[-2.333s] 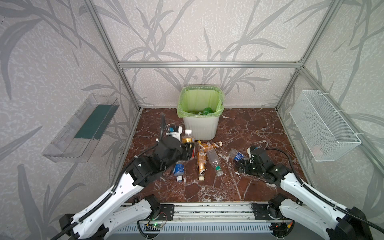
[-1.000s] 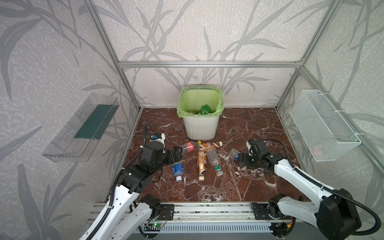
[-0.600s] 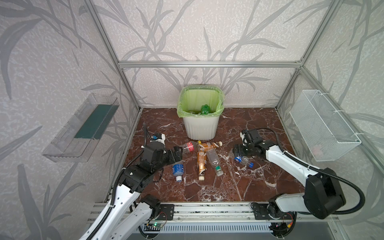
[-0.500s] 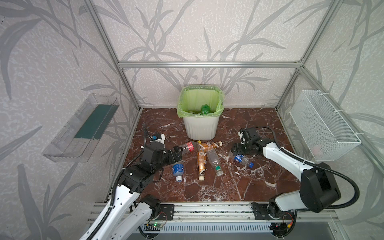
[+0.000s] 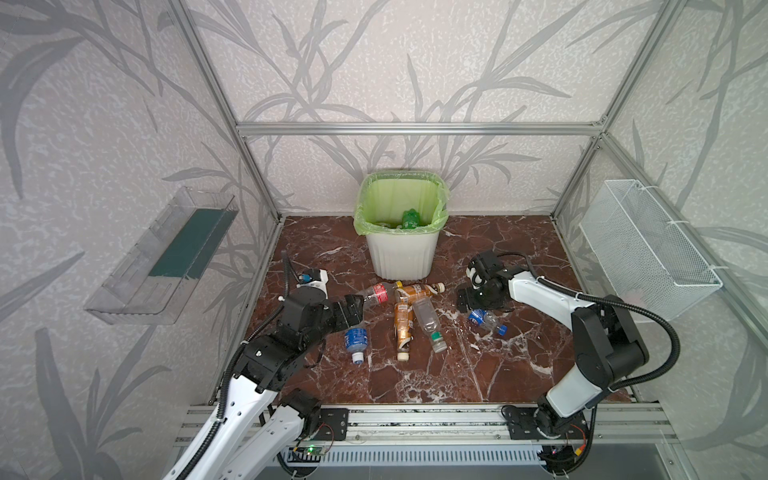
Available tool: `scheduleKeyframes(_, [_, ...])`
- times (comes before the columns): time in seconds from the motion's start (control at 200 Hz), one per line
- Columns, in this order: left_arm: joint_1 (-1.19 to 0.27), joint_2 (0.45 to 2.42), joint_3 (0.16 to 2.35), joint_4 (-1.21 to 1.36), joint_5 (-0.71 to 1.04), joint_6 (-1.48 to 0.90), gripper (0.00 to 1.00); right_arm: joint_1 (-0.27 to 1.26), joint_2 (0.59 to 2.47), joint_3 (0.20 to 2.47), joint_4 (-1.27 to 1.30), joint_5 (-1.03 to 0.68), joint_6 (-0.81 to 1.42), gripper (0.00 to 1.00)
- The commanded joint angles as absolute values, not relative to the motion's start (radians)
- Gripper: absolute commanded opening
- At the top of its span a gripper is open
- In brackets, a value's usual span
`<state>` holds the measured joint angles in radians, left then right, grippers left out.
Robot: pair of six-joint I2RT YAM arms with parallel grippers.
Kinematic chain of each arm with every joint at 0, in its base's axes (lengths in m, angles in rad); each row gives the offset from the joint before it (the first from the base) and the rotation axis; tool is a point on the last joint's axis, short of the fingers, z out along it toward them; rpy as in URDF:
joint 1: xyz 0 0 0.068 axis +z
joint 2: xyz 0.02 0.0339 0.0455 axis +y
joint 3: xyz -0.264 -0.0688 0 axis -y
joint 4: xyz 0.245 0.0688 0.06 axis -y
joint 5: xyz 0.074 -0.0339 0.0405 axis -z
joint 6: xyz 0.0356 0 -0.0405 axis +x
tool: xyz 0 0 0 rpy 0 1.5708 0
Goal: Throw the plastic bottles in the bin
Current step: 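Return the left gripper to the pile while the right lowers onto the water bottle, then close the right gripper on the blue-labelled water bottle and lift it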
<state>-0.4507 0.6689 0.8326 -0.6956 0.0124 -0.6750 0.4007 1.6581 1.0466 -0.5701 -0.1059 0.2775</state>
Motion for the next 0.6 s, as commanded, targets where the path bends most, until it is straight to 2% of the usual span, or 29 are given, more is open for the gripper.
scheduleKeyframes(0.0, [-0.448, 0.663, 0.815, -0.697, 0.000, -0.684, 0.95, 0.400, 1.635, 1.019, -0.615, -0.121, 0.272, 0.92])
scheduleKeyframes(0.43, [-0.447, 0.686, 0.792, -0.664, 0.017, -0.687, 0.95, 0.483, 1.480, 0.879, -0.629, -0.138, 0.377, 0.81])
scheduleKeyframes(0.49, [-0.448, 0.684, 0.789, -0.661, 0.017, -0.689, 0.95, 0.486, 1.468, 0.872, -0.633, -0.135, 0.383, 0.82])
scheduleKeyframes(0.595, [-0.449, 0.684, 0.787, -0.660, 0.018, -0.689, 0.95, 0.493, 1.462, 0.866, -0.650, -0.125, 0.384, 0.91])
